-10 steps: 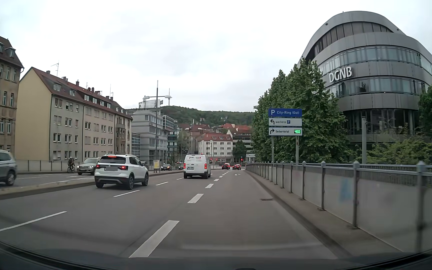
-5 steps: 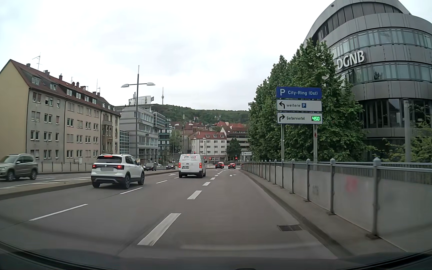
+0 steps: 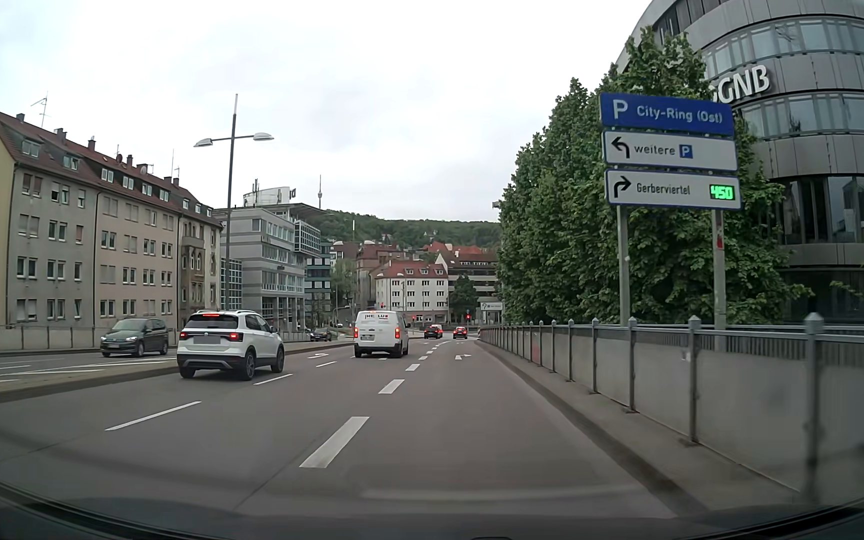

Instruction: Follow the waypoints while adhering to traffic rules and regulations

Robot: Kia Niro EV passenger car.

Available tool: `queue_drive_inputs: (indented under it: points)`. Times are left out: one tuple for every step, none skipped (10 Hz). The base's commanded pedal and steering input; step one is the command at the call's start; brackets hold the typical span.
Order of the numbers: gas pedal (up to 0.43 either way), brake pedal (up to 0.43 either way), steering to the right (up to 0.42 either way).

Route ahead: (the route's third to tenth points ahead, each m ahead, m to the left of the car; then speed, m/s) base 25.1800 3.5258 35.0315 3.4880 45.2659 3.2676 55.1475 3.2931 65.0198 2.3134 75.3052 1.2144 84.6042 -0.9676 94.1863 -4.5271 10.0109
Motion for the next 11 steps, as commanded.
queue_drive_inputs:
  points:
    - [0.0,0.0,0.01]
    - [0.008,0.0,0.011]
    - [0.008,0.0,0.01]
    - [0.02,0.0,0.005]
    - [0.028,0.0,0.003]
    - [0.039,0.0,0.002]
    - [0.039,0.0,0.002]
    - [0.039,0.0,0.001]
    - [0.039,0.0,0.002]
    - [0.039,0.0,0.002]
    - [0.039,0.0,0.001]
